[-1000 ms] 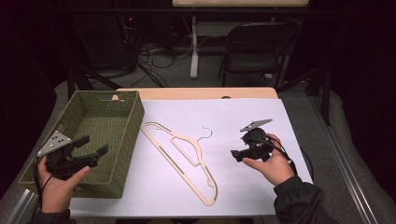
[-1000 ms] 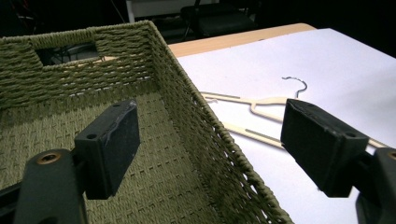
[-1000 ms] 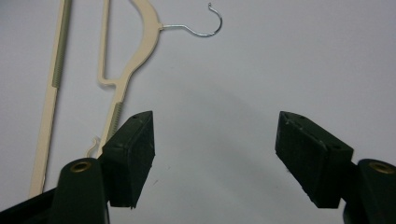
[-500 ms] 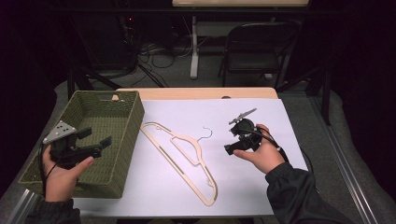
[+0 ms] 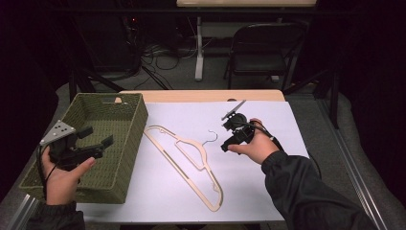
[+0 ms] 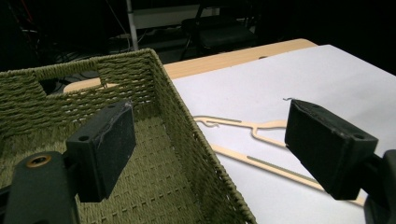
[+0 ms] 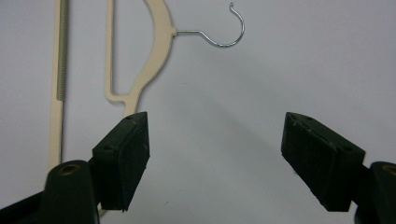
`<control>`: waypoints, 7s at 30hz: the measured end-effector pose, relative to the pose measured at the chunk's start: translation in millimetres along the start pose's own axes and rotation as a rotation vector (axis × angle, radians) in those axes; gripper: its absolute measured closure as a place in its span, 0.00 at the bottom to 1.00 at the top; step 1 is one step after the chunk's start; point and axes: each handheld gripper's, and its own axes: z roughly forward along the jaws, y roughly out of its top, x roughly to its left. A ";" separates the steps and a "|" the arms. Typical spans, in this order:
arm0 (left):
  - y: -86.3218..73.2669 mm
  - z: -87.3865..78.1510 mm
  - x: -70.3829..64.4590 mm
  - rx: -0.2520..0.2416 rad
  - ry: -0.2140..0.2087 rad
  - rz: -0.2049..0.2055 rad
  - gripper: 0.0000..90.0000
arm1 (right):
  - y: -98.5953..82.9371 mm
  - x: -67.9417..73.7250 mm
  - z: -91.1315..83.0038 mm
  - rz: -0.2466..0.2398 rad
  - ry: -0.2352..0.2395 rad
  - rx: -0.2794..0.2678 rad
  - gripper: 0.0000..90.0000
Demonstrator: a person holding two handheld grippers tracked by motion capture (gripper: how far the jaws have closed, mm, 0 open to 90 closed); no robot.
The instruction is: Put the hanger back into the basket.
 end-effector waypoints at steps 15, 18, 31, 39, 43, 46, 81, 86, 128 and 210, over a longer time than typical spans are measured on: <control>-4.3 -1.7 -0.5 0.009 -0.007 0.000 0.19 | 21.7 -6.4 20.6 0.033 0.000 0.206 0.34; -5.5 -1.7 -1.1 0.016 -0.007 0.002 0.19 | 36.1 -8.0 11.8 -0.013 -0.053 0.482 0.38; -7.1 -1.3 -1.4 0.019 -0.006 0.003 0.19 | 38.3 1.3 37.8 0.035 -0.022 0.468 0.53; -7.4 -1.2 -1.9 0.017 -0.007 0.001 0.20 | 32.3 3.7 54.3 0.082 -0.012 0.374 0.53; -7.1 -1.1 -2.8 0.019 -0.007 0.003 0.20 | 30.0 4.4 61.3 0.054 -0.016 0.342 0.52; -7.3 -0.9 -2.9 0.022 -0.008 0.004 0.20 | 28.3 6.9 66.7 0.065 -0.011 0.322 0.52; -9.4 2.3 -3.2 0.029 -0.016 0.002 0.20 | 44.9 51.8 125.0 0.062 0.035 0.315 0.57; -9.5 2.0 -2.7 0.028 -0.016 0.001 0.20 | 46.3 53.4 127.2 0.074 0.038 0.349 0.58; -10.7 3.2 -0.8 0.029 -0.012 -0.017 0.22 | 37.1 32.7 125.9 0.205 0.011 0.413 0.85; 3.2 47.2 -45.4 0.204 -0.261 0.107 0.29 | -13.9 36.9 15.7 -0.198 0.104 0.014 0.87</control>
